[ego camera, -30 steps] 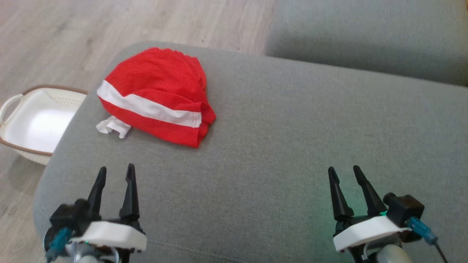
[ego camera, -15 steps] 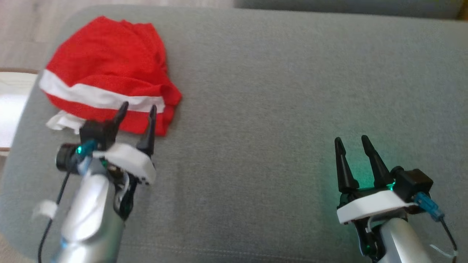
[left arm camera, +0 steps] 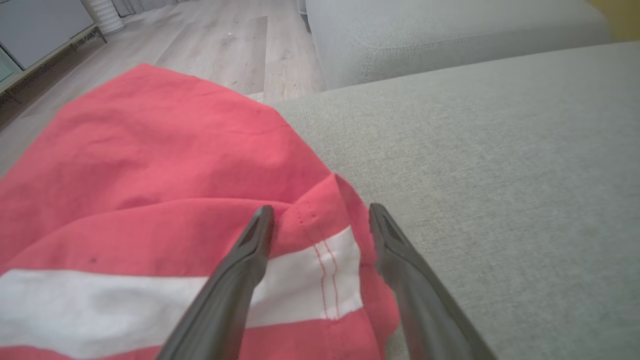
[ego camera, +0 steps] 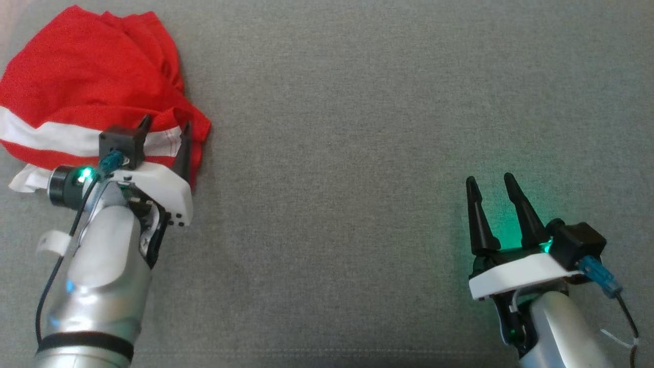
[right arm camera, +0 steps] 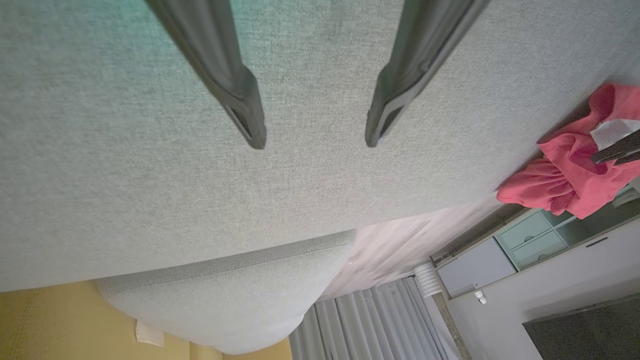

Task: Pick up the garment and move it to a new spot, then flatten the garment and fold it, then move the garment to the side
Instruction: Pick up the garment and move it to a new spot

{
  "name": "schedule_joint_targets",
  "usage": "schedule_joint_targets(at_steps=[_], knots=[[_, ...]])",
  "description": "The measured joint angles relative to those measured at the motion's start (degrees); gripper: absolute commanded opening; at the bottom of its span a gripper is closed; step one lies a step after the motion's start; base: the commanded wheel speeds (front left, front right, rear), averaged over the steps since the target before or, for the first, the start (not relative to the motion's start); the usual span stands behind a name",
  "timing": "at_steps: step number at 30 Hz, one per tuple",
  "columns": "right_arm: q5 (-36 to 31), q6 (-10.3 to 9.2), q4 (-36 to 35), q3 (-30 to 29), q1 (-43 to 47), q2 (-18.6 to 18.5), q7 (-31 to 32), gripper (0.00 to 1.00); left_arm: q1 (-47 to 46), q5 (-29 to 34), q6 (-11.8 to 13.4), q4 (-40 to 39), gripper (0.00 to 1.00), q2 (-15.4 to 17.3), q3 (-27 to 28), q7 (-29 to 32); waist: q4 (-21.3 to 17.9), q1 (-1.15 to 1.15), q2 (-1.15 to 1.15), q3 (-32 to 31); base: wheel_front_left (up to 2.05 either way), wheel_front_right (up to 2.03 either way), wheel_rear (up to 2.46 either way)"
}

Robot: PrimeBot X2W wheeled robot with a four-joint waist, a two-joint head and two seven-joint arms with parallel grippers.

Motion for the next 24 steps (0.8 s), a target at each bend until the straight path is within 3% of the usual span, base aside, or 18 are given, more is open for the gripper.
schedule_joint_targets(at_steps=[5, 6, 7, 15, 24], knots=[[0.0, 0.0, -0.05, 0.23, -0.01, 0.0, 0.0, 1.0, -2.49, 0.89, 1.19, 5.08, 0.96, 0.46, -0.43, 0.63, -0.62, 0.0, 0.0, 0.72, 0.0, 0.0, 0.0], [0.0, 0.0, -0.04, 0.26, -0.03, 0.0, 0.0, 1.0, -2.8, 0.89, 1.19, 5.91, 0.2, 0.47, -0.56, 0.83, -0.68, 0.0, 0.0, 0.76, 0.0, 0.0, 0.0], [0.0, 0.0, -0.01, 0.26, -0.06, 0.0, 0.0, 1.0, -3.05, 0.89, 1.19, 6.68, 0.0, 0.46, -0.65, 0.88, -0.74, 0.0, 0.0, 0.75, 0.0, 0.0, 0.0], [0.64, 0.0, 0.58, -0.19, -0.48, 0.0, -0.01, 1.0, -3.21, -0.16, 1.05, 5.39, 0.0, -0.08, -0.75, -2.07, -0.76, 0.0, 0.0, -1.45, 0.0, 0.0, 0.0], [1.92, 0.0, 0.79, 0.26, -0.43, 0.0, -0.03, 1.0, 0.09, -0.78, -0.6, -10.79, 0.0, -2.14, -3.14, -2.66, -2.21, -0.01, 0.0, -4.71, 0.0, 0.0, 0.0]])
